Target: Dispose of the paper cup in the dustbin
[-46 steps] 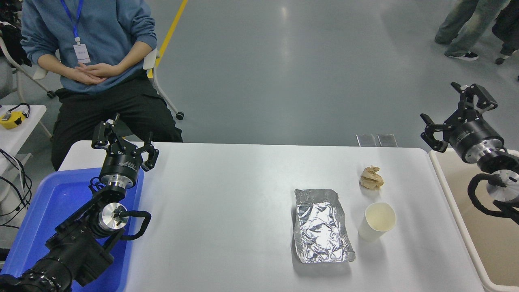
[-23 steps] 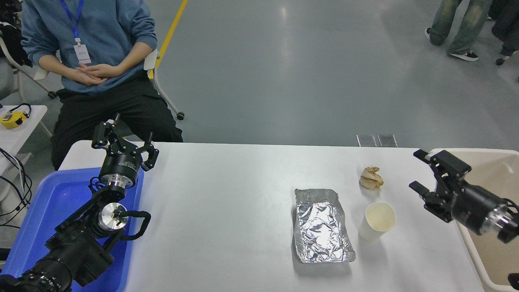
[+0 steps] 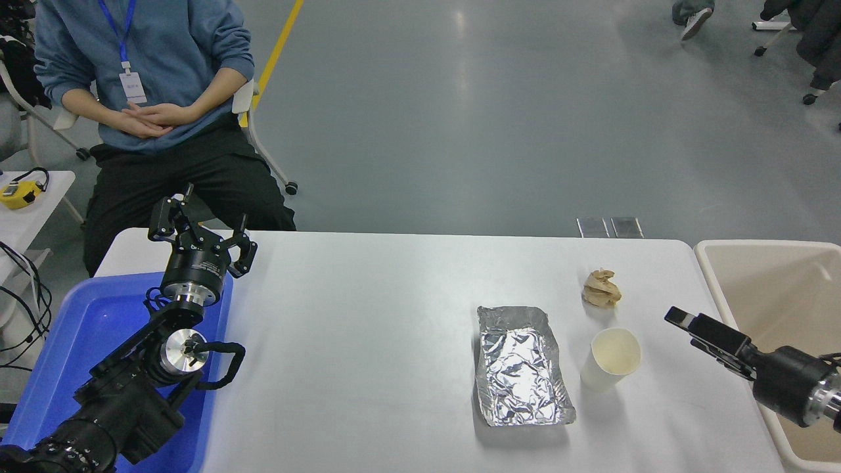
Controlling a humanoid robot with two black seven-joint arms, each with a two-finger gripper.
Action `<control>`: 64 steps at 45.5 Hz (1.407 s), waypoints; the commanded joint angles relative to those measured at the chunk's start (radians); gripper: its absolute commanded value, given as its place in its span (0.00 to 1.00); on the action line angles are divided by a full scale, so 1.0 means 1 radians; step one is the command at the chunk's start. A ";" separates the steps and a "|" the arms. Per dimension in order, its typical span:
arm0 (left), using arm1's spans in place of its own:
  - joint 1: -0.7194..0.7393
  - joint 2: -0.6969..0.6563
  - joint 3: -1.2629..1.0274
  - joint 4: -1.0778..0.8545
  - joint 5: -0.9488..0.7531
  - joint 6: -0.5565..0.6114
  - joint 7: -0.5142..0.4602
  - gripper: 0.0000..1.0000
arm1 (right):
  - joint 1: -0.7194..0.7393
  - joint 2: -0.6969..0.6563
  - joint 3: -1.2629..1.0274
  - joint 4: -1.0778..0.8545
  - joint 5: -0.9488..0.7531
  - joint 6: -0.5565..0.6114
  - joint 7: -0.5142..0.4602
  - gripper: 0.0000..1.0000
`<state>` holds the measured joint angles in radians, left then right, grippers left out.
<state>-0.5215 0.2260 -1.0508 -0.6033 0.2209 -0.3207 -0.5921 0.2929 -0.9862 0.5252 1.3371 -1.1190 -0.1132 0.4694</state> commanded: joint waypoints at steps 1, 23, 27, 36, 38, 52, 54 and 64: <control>0.000 -0.001 0.000 0.000 0.000 0.000 0.000 1.00 | 0.081 0.147 -0.099 -0.078 -0.077 -0.049 0.006 0.98; -0.002 -0.001 0.000 -0.001 0.000 -0.001 0.000 1.00 | 0.236 0.267 -0.255 -0.210 -0.067 -0.065 0.029 0.97; -0.002 -0.001 0.000 -0.001 0.000 -0.001 0.000 1.00 | 0.238 0.252 -0.254 -0.200 -0.067 -0.065 0.029 0.97; 0.000 -0.001 0.000 -0.001 0.000 -0.001 0.000 1.00 | 0.238 0.117 -0.235 -0.096 -0.064 -0.065 0.031 0.97; 0.000 -0.001 0.000 -0.001 0.000 -0.001 0.000 1.00 | 0.238 0.095 -0.234 -0.098 -0.064 -0.065 0.040 0.97; 0.000 -0.001 0.000 -0.001 0.000 -0.001 0.000 1.00 | 0.233 0.179 -0.260 -0.326 -0.099 -0.100 0.066 0.96; 0.000 -0.001 0.000 -0.001 0.000 -0.001 0.000 1.00 | 0.235 0.201 -0.281 -0.354 -0.116 -0.103 0.066 0.96; 0.000 -0.001 0.000 -0.001 0.000 -0.001 0.000 1.00 | 0.232 0.267 -0.353 -0.404 -0.120 -0.146 0.087 0.96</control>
<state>-0.5216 0.2255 -1.0508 -0.6044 0.2211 -0.3222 -0.5921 0.5272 -0.7817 0.2279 1.0108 -1.2239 -0.2271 0.5381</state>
